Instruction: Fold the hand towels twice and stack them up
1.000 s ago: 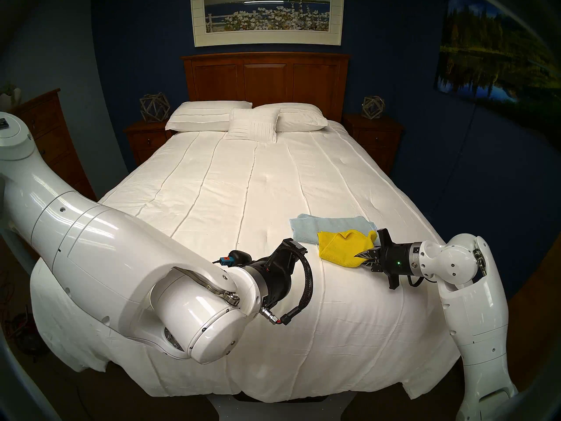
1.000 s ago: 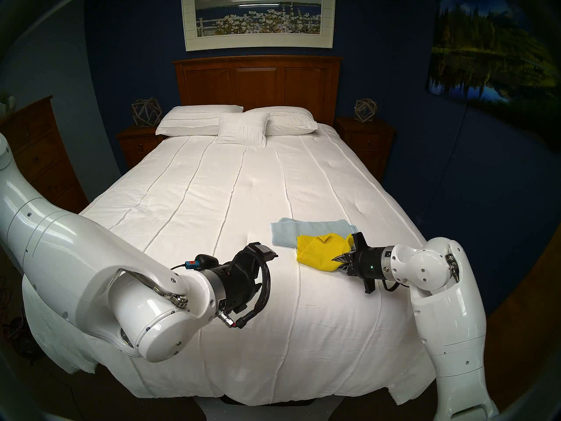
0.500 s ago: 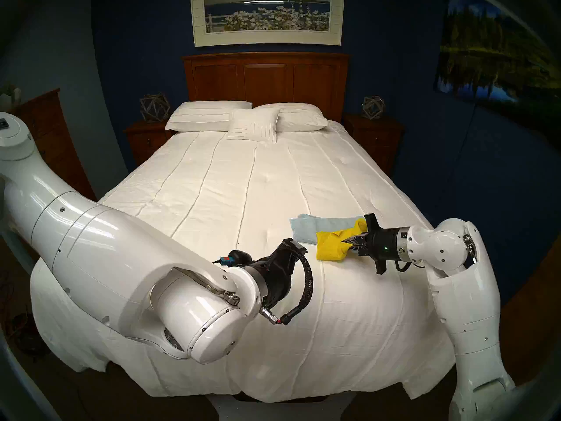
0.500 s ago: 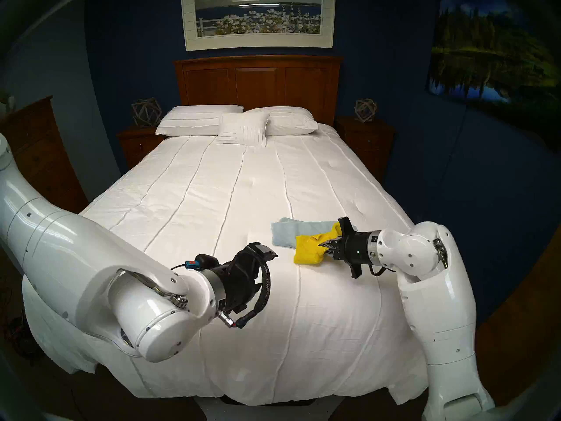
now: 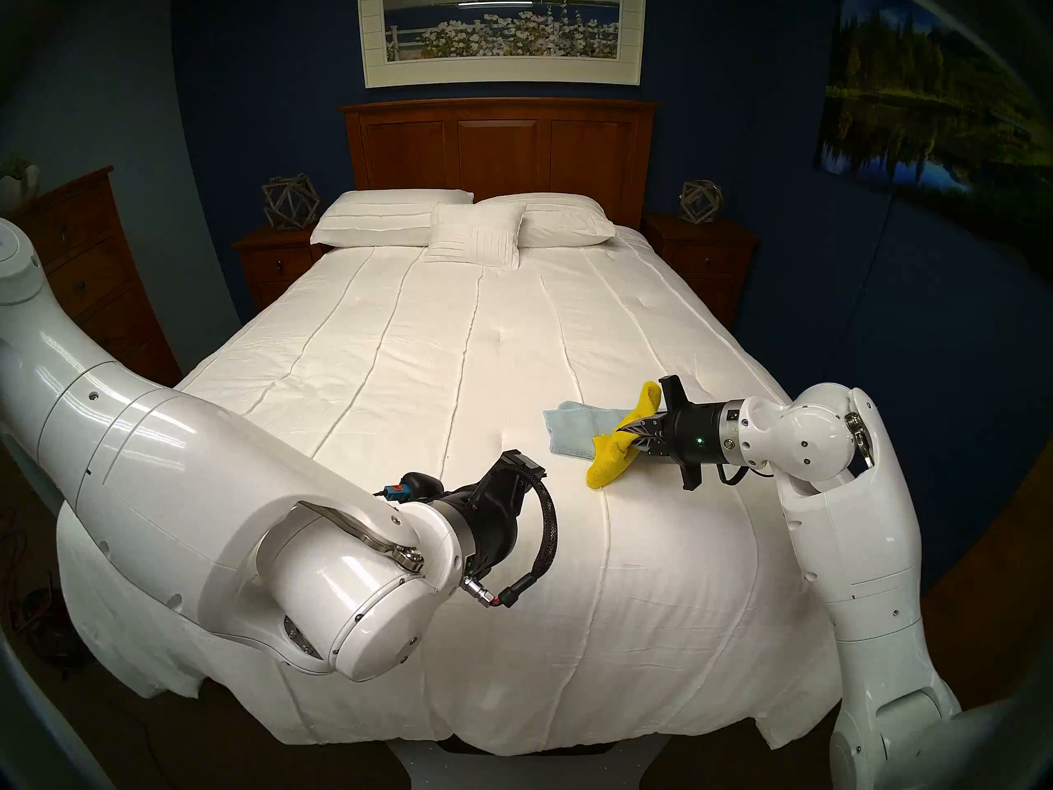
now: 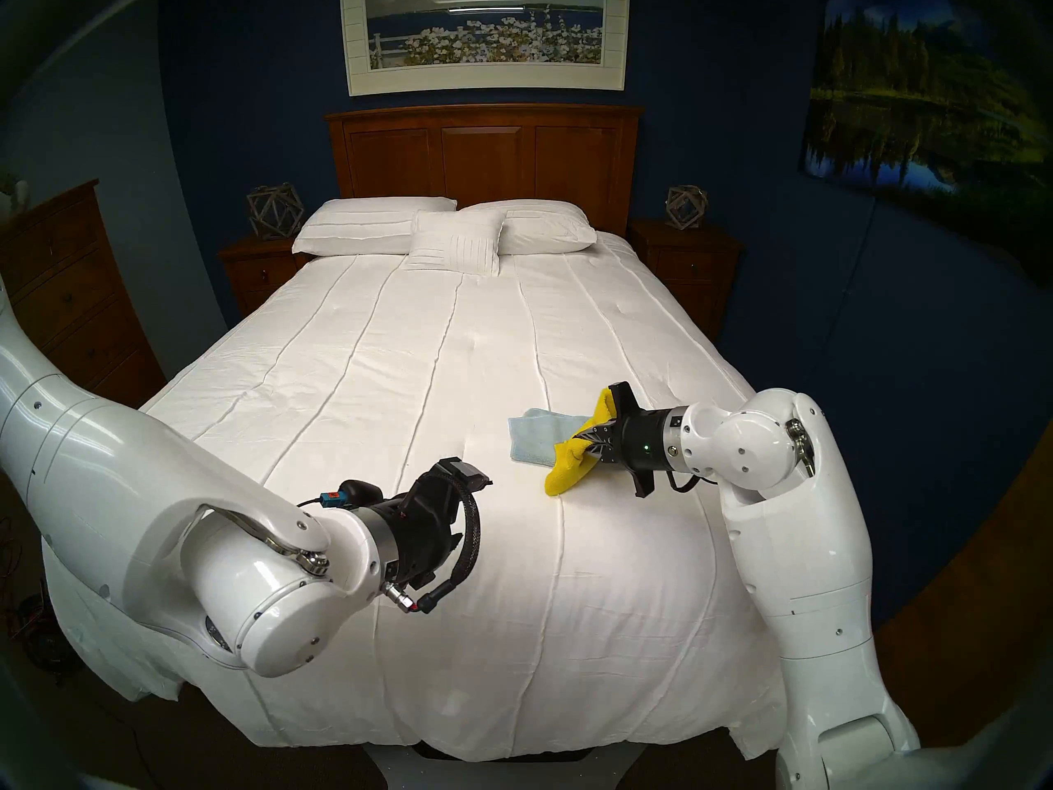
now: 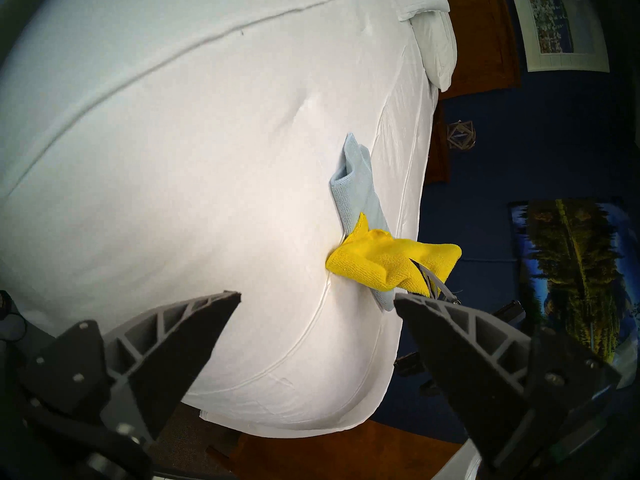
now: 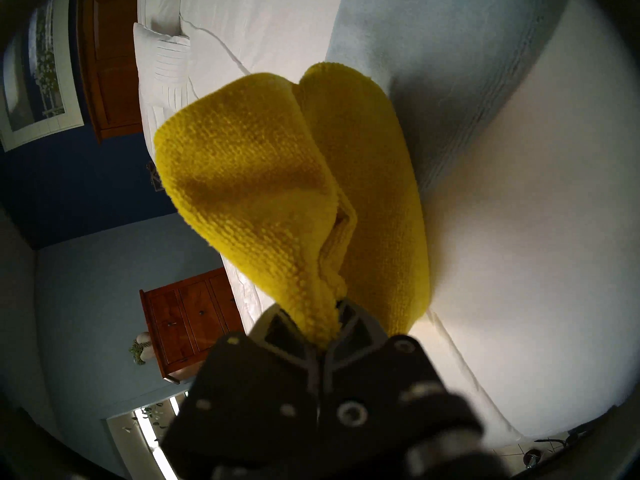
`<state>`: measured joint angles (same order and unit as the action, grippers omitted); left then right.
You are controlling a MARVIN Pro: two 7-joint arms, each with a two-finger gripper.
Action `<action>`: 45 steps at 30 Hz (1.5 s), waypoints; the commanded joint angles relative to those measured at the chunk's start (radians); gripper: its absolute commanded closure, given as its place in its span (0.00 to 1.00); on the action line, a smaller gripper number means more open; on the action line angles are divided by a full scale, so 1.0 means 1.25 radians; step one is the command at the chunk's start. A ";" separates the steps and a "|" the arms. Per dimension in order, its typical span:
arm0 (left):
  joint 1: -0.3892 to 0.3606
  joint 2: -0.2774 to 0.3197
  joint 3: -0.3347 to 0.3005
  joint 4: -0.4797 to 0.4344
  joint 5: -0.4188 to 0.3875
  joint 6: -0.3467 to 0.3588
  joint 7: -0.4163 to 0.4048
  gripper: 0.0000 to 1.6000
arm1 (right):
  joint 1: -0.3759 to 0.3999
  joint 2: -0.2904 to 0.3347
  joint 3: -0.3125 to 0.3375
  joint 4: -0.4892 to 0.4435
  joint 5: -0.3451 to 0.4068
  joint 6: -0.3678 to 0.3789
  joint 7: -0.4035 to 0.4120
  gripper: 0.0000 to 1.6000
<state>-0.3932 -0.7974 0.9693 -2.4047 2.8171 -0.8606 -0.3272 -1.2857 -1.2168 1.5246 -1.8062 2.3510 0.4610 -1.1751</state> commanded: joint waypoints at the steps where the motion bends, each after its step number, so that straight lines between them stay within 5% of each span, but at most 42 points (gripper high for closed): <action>1: -0.072 0.080 0.030 -0.031 0.008 -0.020 -0.003 0.00 | 0.085 -0.043 -0.042 0.015 -0.009 -0.003 0.014 1.00; 19: -0.107 0.106 0.074 -0.031 0.024 -0.013 0.000 0.00 | 0.216 -0.154 -0.141 0.081 -0.064 -0.029 0.025 1.00; 45: -0.123 0.132 0.098 -0.031 0.036 0.010 0.010 0.00 | 0.410 -0.353 -0.292 0.349 -0.147 -0.042 0.081 1.00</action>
<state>-0.5279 -0.6432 1.0876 -2.4426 2.8561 -0.8521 -0.3152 -0.8761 -1.5688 1.1955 -1.4358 2.1705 0.3978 -1.1064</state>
